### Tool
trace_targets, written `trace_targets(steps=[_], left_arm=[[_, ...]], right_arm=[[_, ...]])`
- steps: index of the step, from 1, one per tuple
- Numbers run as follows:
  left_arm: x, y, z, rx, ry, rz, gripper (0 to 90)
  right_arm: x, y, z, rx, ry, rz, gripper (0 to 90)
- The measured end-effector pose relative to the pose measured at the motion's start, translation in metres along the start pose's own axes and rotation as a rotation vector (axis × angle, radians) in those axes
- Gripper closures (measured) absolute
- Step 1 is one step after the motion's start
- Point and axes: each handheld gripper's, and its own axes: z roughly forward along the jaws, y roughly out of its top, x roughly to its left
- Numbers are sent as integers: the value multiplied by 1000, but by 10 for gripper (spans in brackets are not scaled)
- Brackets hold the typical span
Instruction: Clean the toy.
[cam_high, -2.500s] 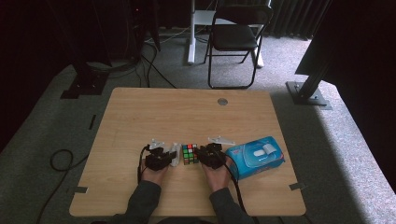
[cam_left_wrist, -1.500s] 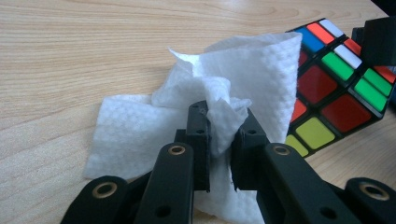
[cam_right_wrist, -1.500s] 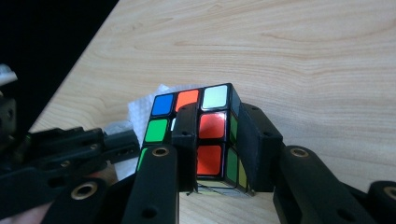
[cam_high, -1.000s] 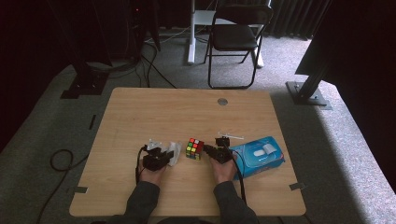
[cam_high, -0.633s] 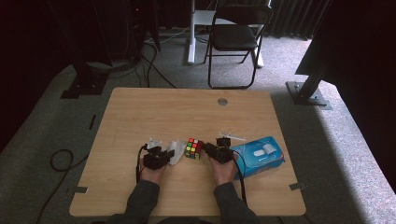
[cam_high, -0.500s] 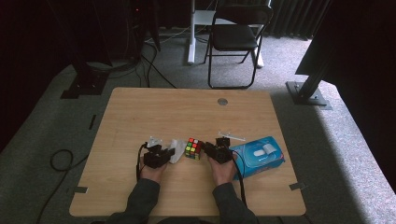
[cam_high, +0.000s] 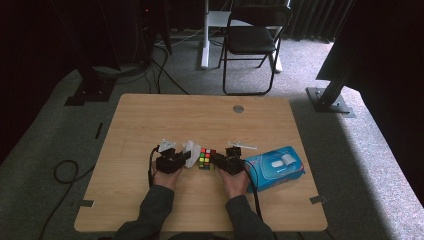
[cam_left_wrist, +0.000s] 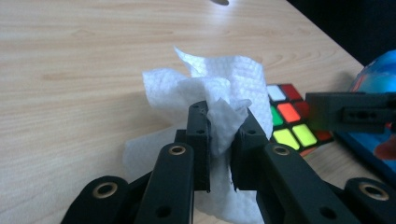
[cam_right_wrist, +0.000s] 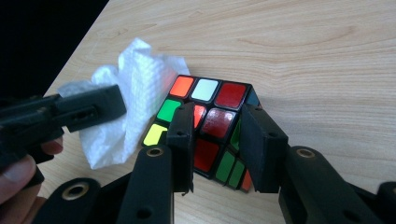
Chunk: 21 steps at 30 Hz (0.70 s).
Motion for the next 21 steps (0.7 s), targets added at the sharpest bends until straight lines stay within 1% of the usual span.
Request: trace_targets(steps=[4, 9, 13, 14, 15, 18, 21], left_arm=[[-3, 3, 0, -21, -9, -11, 808], [-6, 6, 0, -41, -12, -8, 808], [-6, 10, -4, -68, -7, -5, 808], [-6, 10, -4, -68, -7, -5, 808], [-6, 11, -6, -80, -9, -10, 808], [-5, 12, -4, -66, -9, -10, 808], [-6, 10, 4, -34, -7, 1, 808]], right_arm=[[-1, 1, 0, 6, 5, -7, 660], [-1, 2, 1, 13, 9, -17, 666], [-2, 2, 1, 13, 11, -18, 667], [-2, 2, 1, 13, 11, -18, 667], [-2, 2, 0, 10, 13, -17, 667], [-2, 2, 1, 9, 13, -16, 667], [-2, 2, 0, 10, 12, -18, 667]])
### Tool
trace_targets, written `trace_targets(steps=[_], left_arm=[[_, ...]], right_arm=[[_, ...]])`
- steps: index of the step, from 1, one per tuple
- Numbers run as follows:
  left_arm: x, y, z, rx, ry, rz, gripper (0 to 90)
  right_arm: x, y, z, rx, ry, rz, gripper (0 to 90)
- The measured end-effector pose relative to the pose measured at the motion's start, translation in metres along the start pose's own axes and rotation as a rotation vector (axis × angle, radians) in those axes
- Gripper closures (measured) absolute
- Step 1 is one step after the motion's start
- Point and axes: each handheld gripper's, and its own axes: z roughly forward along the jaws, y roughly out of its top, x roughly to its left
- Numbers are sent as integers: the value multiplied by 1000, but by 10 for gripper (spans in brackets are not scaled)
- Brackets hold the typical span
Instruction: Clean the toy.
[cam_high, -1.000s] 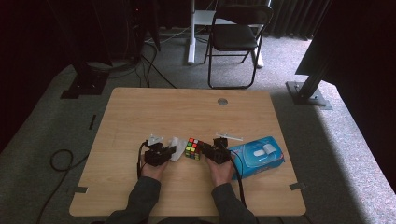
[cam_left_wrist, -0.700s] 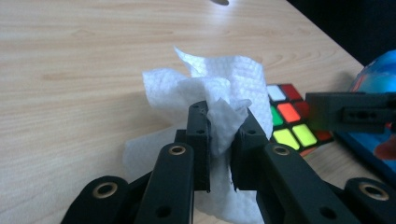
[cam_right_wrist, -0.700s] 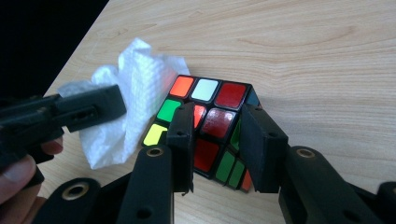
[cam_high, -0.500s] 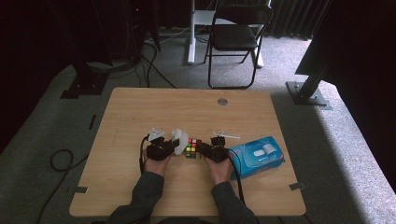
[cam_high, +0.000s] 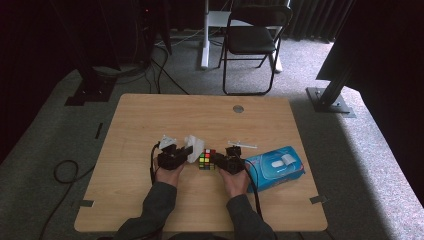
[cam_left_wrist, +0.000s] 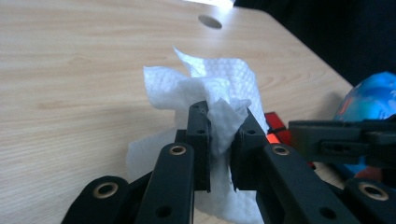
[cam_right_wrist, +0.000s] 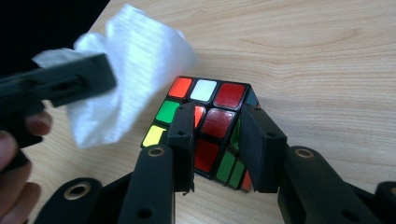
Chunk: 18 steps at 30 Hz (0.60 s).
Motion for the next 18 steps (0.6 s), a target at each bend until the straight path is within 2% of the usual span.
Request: trace_targets(steps=[4, 8, 15, 18], left_arm=[[0, -5, 12, 31, -33, -19, 807], [-2, -7, 21, 56, -43, -6, 807], [-4, -4, 26, 73, -21, 29, 809], [-3, -5, 31, 101, -14, 33, 814]], right_arm=[[0, 0, 0, 0, 0, -9, 668], [0, 0, 0, 1, 0, -16, 668], [1, 0, 0, 2, -5, -31, 666], [2, 0, 0, 2, -11, -38, 666]])
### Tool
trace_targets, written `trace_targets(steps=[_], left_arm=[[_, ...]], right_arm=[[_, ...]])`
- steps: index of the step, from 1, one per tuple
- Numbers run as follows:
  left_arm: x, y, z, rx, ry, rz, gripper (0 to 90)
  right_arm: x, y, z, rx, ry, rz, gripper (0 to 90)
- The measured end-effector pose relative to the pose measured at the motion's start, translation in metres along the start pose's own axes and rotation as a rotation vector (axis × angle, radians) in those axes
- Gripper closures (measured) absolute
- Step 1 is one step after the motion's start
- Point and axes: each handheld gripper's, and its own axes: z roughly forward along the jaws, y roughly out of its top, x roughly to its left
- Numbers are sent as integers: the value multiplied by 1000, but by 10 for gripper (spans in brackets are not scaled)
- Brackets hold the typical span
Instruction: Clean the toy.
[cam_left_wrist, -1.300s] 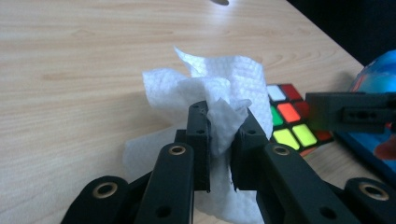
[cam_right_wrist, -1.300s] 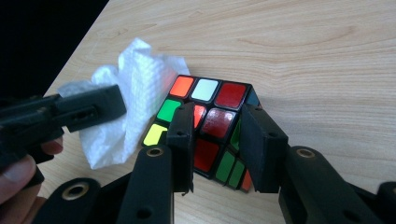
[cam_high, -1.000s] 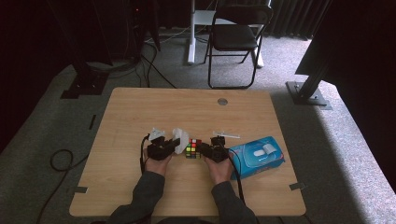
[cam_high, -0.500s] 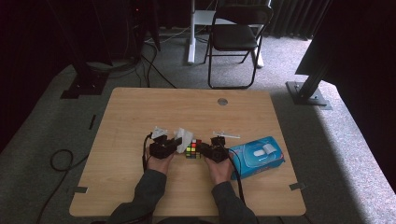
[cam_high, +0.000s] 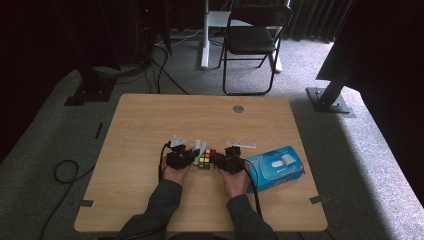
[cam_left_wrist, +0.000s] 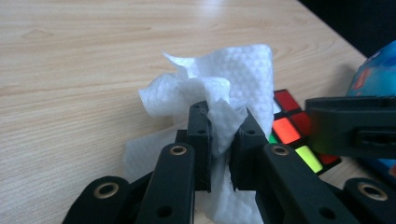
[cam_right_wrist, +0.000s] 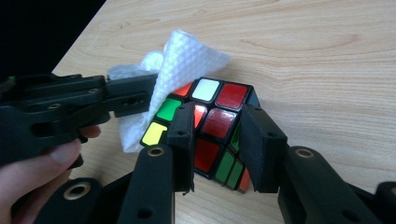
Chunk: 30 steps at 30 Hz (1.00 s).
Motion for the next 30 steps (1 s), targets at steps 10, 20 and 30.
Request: trace_targets(steps=[10, 20, 30], left_arm=[[3, -12, 19, 99, 59, 25, 823], [4, -13, 18, 87, 46, 4, 821], [1, -5, 5, -25, 22, 11, 820]], right_arm=[[0, 0, 0, 0, -2, -7, 666], [0, 0, 0, 1, 0, -11, 666], [0, 0, 0, 1, -1, -13, 666]])
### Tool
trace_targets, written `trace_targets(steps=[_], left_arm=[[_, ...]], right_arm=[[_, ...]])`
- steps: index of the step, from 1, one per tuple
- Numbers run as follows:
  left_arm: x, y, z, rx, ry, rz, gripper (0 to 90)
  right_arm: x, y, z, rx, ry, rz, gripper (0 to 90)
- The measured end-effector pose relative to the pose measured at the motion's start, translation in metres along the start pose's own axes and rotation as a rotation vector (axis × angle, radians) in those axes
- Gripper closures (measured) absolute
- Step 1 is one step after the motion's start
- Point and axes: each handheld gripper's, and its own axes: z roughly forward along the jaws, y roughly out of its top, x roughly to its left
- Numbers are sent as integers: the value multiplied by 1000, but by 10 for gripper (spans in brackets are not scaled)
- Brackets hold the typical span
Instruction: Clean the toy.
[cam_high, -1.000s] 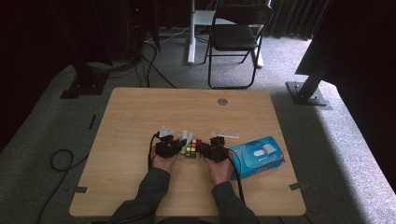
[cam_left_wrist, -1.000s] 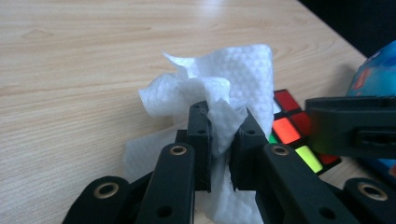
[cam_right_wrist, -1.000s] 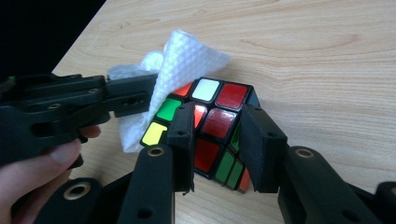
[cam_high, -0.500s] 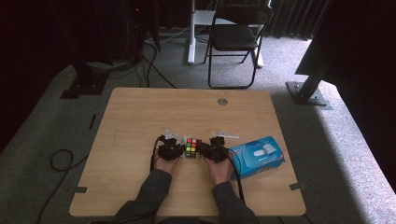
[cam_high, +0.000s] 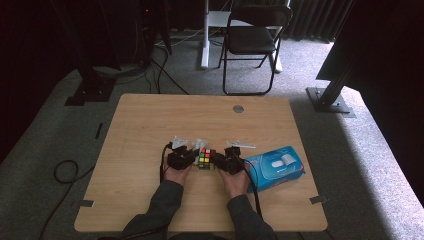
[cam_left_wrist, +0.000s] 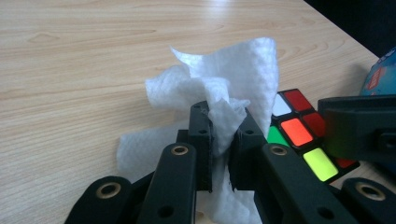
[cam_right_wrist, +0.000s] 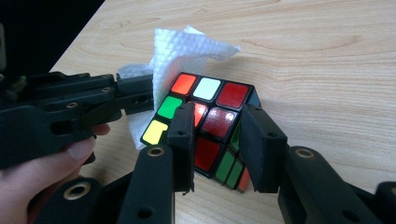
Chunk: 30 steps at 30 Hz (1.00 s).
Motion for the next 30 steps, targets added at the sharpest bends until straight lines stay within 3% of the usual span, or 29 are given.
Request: trace_targets(steps=[5, 6, 13, 20, 30], left_arm=[[4, -8, 13, 72, 21, -10, 821], [2, -11, 16, 93, 44, -5, 822], [-1, -11, 16, 111, 63, 15, 826], [1, -10, 12, 110, 38, 3, 824], [-5, -1, -14, 19, -20, -7, 821]], right_arm=[[0, 0, 0, 2, -3, -1, 666], [0, 0, 0, 2, -3, -1, 666], [0, 0, 0, 0, -2, 0, 666], [-1, 0, 0, 4, 9, 3, 668], [-2, -1, 0, -3, 16, 7, 669]])
